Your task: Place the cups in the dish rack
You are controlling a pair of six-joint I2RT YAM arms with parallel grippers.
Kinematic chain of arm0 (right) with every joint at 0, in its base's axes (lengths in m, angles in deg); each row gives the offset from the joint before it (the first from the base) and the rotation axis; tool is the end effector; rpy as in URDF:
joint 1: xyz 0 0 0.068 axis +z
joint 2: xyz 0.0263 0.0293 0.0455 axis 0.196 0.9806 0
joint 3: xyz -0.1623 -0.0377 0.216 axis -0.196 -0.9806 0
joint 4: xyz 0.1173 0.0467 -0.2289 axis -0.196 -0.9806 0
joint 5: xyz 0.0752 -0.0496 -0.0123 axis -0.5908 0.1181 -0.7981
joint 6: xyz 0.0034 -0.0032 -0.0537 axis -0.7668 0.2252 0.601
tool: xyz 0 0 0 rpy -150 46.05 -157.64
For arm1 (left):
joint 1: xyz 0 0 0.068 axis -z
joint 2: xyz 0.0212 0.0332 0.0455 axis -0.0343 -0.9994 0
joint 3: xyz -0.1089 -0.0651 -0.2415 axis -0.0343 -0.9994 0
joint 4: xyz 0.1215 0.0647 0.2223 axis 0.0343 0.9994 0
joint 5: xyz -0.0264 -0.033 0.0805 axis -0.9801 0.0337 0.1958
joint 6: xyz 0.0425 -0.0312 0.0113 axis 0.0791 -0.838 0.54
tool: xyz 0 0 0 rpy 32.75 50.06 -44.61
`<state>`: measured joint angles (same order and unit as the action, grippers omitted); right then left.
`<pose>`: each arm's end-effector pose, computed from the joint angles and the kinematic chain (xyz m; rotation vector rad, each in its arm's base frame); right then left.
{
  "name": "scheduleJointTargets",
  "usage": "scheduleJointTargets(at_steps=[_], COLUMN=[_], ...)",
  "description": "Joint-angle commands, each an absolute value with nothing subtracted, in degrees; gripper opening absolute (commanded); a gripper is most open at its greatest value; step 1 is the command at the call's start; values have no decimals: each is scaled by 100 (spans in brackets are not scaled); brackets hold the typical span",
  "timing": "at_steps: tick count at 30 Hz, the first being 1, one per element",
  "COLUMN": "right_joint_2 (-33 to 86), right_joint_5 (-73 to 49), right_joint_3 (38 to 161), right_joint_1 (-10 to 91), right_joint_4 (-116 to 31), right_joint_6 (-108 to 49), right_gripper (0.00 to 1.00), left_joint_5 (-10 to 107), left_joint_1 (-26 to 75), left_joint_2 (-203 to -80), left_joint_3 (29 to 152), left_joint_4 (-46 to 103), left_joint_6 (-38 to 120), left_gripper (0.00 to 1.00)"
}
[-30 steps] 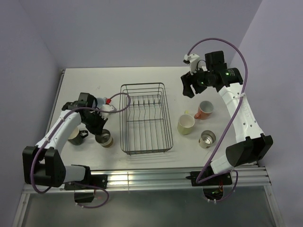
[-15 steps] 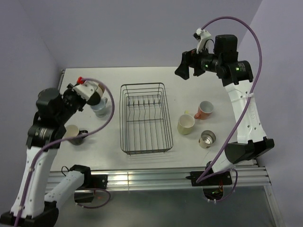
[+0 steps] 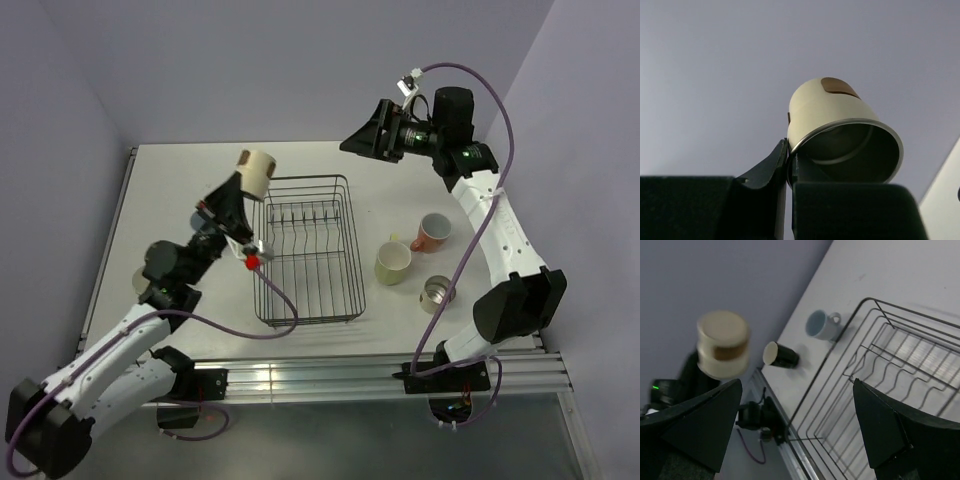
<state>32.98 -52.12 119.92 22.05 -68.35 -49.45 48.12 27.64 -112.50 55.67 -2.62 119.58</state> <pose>0.3264 0.0889 0.4398 -0.3354 1.9409 1.2263 0.1612 -0.0976 0.3716 0.9527 0.6655 0.5004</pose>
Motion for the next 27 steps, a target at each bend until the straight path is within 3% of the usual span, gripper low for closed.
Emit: scheduleJointTargets(at_steps=[1,7,11,19,27], right_joint_2=[3271,3140,3201,3000,2920], right_joint_5=[-5774,-5485,-5432,-6073,-6424], right_joint_3=[11765,10937,11051,10621,10604], right_joint_1=[2290,2659,3151,3407,3714], right_joint_4=[-4773,-3277,-3722,-2978,-3355], right_joint_6=[-6659,-7516,-6849,-7015,-6495], right_gripper=[100,100,100,100,100], left_joint_5=[4061,4103,4402,4420,4472], left_joint_1=[3203,3836,4092,4400,4567], left_joint_2=[-11653,-12145,-12559,-12226,-12138], left_joint_3=[4692,4241,4153,3977,3890], left_joint_4=[-3571,-4252,-4929,-4324,-4333], left_joint_6=[14242,15122,15404,15457,15484], left_gripper=[0,0,0,0,0])
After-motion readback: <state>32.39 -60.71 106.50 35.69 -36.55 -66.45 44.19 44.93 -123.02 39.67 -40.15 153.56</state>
